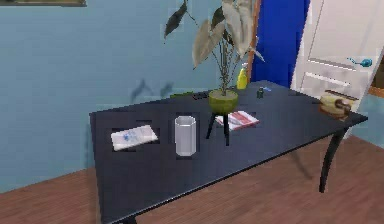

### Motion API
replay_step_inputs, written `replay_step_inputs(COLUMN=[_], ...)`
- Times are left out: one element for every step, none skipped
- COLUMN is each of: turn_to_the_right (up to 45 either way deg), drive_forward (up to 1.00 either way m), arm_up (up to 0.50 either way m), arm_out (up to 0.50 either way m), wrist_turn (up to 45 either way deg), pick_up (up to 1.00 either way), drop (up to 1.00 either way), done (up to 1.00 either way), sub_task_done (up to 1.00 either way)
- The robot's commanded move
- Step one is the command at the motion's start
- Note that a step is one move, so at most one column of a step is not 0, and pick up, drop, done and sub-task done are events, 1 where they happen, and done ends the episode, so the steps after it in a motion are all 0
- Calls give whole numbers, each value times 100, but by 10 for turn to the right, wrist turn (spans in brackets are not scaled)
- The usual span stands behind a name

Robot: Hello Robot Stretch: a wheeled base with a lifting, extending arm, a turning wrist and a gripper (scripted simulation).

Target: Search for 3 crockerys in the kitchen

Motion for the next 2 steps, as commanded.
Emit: replay_step_inputs(turn_to_the_right=[0,450], drive_forward=[0,0], arm_up=[0,0], arm_out=[0,0], wrist_turn=[0,0], pick_up=[0,0], drop=[0,0], done=[0,0], sub_task_done=[100,0])
